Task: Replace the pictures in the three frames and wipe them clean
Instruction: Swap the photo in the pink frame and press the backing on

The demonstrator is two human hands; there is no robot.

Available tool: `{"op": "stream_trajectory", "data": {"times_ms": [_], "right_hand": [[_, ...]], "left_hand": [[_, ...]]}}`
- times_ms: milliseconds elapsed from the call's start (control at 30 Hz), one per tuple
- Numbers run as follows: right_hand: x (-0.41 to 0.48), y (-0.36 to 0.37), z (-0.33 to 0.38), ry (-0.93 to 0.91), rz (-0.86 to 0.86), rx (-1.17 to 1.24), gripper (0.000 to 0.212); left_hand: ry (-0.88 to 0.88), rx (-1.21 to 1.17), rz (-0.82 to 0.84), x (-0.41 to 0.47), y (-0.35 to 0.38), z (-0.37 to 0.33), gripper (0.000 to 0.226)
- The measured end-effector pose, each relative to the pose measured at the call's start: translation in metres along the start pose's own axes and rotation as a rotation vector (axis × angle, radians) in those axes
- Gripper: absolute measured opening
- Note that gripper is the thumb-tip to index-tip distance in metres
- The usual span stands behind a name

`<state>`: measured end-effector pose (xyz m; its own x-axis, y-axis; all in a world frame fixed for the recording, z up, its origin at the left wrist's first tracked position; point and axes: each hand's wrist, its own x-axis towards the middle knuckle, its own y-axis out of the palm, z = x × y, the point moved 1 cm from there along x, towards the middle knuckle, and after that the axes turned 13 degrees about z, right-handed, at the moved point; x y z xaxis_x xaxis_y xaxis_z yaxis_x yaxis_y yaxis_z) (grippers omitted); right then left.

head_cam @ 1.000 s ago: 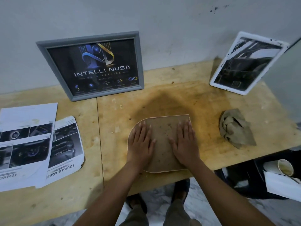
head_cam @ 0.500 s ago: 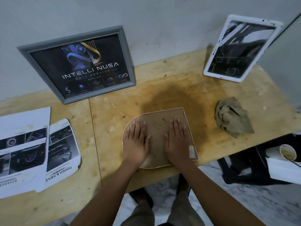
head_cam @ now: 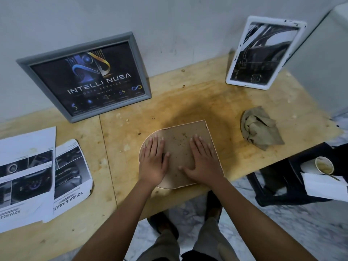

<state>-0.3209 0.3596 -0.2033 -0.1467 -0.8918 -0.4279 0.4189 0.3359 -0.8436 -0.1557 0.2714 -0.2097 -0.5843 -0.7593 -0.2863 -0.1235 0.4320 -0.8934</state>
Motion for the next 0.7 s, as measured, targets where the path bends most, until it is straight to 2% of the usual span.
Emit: {"op": "stream_trajectory", "data": {"times_ms": [100,267,333,400,467,500,567,700], "right_hand": [[-0.002,-0.005,-0.003,-0.018,0.052,-0.025,0.116],[-0.002,-0.004,0.000,-0.007,0.046,0.002,0.118],[-0.004,-0.011,-0.004,-0.052,0.023,0.100,0.107],[-0.012,-0.019,-0.016,-0.049,-0.105,0.273,0.081],[-0.023,-0.021,-0.033,0.098,-0.254,0.383,0.064],[-0.030,-0.021,-0.042,0.194,-0.292,0.419,0.063],[-0.039,-0.017,-0.055,0.306,-0.251,0.451,0.068],[-0.043,-0.012,-0.058,0.286,-0.121,0.364,0.064]], "left_hand": [[0.011,-0.017,0.007,0.000,-0.003,0.000,0.069],[0.011,-0.009,0.003,0.001,-0.003,-0.001,0.068],[0.012,-0.012,0.000,0.001,-0.004,-0.001,0.067],[0.020,-0.026,0.009,0.002,-0.006,0.000,0.068],[0.029,-0.041,0.024,0.003,-0.010,0.002,0.069],[0.036,-0.040,0.020,0.003,-0.012,0.003,0.068],[0.047,-0.038,0.006,0.004,-0.013,0.003,0.066],[0.036,-0.056,-0.011,0.003,-0.011,0.001,0.064]]}}
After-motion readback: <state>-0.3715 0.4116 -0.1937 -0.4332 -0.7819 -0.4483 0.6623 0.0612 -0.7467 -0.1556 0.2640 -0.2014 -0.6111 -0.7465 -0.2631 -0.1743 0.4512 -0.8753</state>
